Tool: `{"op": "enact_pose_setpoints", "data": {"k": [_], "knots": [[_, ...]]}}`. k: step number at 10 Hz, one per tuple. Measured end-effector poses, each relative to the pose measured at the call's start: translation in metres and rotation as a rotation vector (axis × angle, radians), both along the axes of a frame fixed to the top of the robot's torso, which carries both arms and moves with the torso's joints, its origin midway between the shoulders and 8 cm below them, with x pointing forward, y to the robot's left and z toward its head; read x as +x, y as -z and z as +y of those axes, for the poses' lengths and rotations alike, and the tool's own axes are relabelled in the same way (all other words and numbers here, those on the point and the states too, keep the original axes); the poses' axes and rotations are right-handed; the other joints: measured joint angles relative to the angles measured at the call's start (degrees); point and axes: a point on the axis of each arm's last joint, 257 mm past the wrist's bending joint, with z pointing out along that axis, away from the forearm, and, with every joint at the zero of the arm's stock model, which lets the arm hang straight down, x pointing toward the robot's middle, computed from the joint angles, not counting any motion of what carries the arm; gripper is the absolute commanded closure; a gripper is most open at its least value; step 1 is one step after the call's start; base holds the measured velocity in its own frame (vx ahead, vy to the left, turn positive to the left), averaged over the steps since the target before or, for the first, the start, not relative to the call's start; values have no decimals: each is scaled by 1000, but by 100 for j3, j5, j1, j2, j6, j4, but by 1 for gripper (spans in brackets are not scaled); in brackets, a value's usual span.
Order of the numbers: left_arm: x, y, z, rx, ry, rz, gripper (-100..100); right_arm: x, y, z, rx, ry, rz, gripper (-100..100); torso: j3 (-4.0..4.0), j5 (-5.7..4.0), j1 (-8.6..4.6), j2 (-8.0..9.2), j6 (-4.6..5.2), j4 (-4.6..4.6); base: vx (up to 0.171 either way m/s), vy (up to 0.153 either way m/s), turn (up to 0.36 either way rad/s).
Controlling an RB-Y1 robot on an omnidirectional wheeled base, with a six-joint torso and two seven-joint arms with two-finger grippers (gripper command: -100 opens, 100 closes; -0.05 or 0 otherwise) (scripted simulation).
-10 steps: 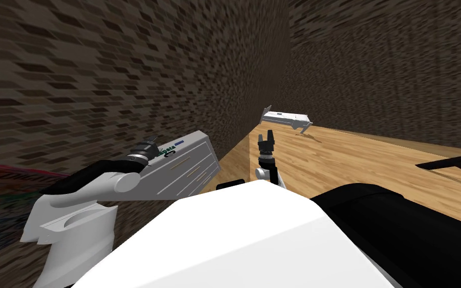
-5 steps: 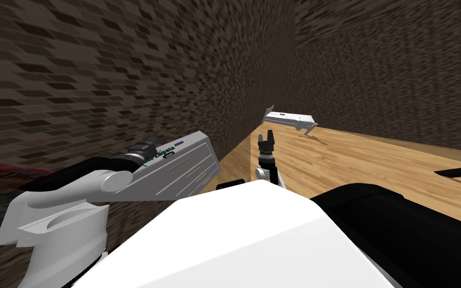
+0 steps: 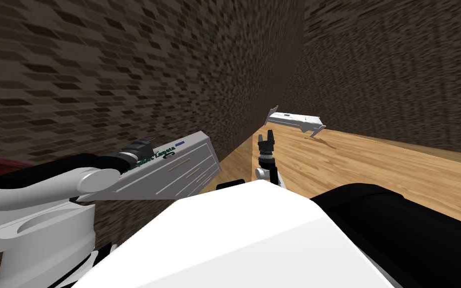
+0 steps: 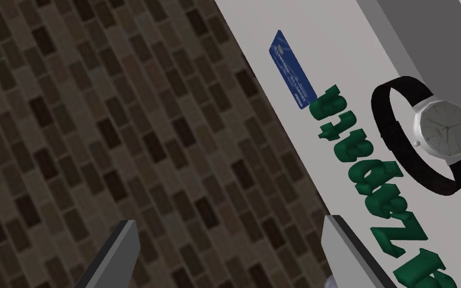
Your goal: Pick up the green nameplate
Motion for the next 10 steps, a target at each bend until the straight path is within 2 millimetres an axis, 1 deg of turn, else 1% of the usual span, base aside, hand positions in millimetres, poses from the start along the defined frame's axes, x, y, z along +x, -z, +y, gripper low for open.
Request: {"op": "enact_pose_setpoints", "data": {"k": [1,2,3,4,5,6,7,8,10], "knots": [[-2,5,1,-4,-4,21,-100,0,0,0,0,0,0,0,3,2,8,5,2,1,64,-20,124],[-3,1,3,-11,-2,34,-100,0,0,0,0,0,0,0,0,2,7,-2,-3,0,70,-29,84],[-5,2,5,-17,-3,53,-100,0,0,0,0,0,0,0,-3,2,5,-5,1,-1,32,-16,0],[-7,7,6,-22,-7,75,-100,0,0,0,0,0,0,0,1,3,8,4,2,0,58,-19,130],[-8,4,8,-29,-4,87,-100,0,0,0,0,0,0,0,0,2,8,-1,-2,0,65,-24,97],[-10,4,9,-35,-5,105,-100,0,0,0,0,0,0,0,-2,2,7,-3,1,-1,32,-15,-2],[-12,8,10,-39,-8,126,-100,0,0,0,0,0,0,0,2,3,9,4,2,0,63,-15,151],[-14,5,11,-47,-6,140,-100,0,0,0,0,0,0,0,-1,2,10,-2,-3,0,81,-23,83],[-20,10,13,-57,-10,180,-100,0,0,0,0,0,0,0,0,3,10,1,2,-1,51,-13,58]]}}
